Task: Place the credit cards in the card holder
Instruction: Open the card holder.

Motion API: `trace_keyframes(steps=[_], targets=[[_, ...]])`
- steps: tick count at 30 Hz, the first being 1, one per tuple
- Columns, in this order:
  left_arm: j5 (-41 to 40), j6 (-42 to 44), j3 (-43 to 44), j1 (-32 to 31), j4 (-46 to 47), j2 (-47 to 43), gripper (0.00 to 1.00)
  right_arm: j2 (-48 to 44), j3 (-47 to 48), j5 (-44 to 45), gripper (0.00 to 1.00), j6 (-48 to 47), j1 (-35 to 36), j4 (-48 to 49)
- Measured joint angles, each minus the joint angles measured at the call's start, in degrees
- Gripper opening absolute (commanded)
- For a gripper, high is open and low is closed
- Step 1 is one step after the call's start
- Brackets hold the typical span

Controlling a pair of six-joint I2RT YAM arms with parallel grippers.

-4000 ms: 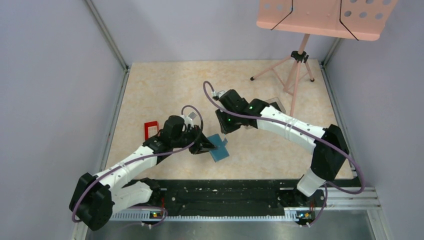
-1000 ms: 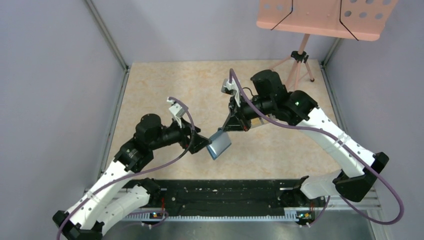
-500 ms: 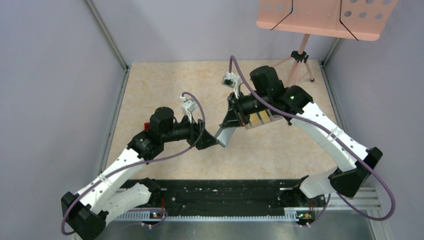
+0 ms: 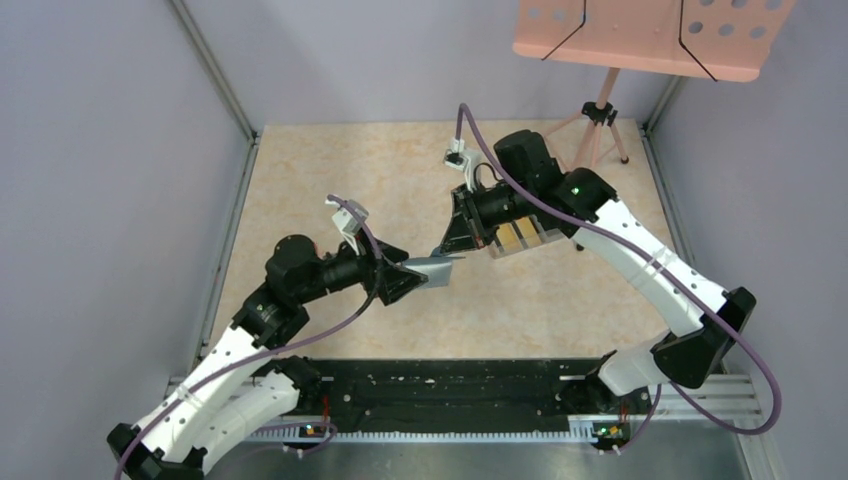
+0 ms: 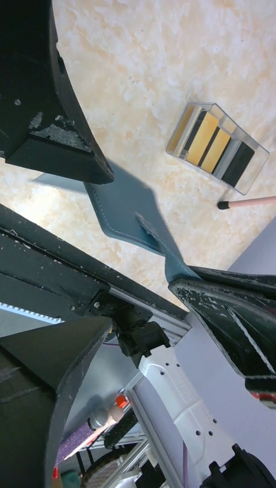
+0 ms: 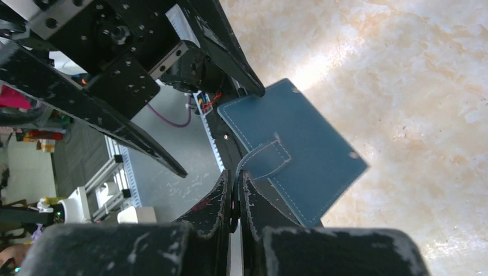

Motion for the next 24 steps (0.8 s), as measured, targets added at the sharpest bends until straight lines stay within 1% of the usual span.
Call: trace_keyframes(steps=[6, 13, 15, 19, 24], targets=[[0.4, 0.0, -1.0, -0.2, 0.8, 2.8, 0.87, 0.2, 0.0, -2.5, 0.00, 2.7, -0.9, 0.7], [-0.3, 1.1, -3.0, -0.3, 1.7, 3.0, 0.82, 0.2, -0.1, -8.0, 0.00, 5.3, -1.2, 3.1], [-0.5, 1.3, -3.5, -0.3, 2.2, 3.0, 0.82, 0.2, -0.2, -9.4, 0.00, 5.8, -1.2, 3.6], [-1.1, 1.4, -4.2, -0.3, 3.0, 3.0, 0.88, 0.1, -1.2, -12.6, 0.00, 6.9, -1.2, 5.8], [-3.1, 2.6, -4.8, -0.3, 2.8, 1.7, 0.91, 0.2, -2.8, -15.2, 0.00, 7.1, -1.2, 6.9]])
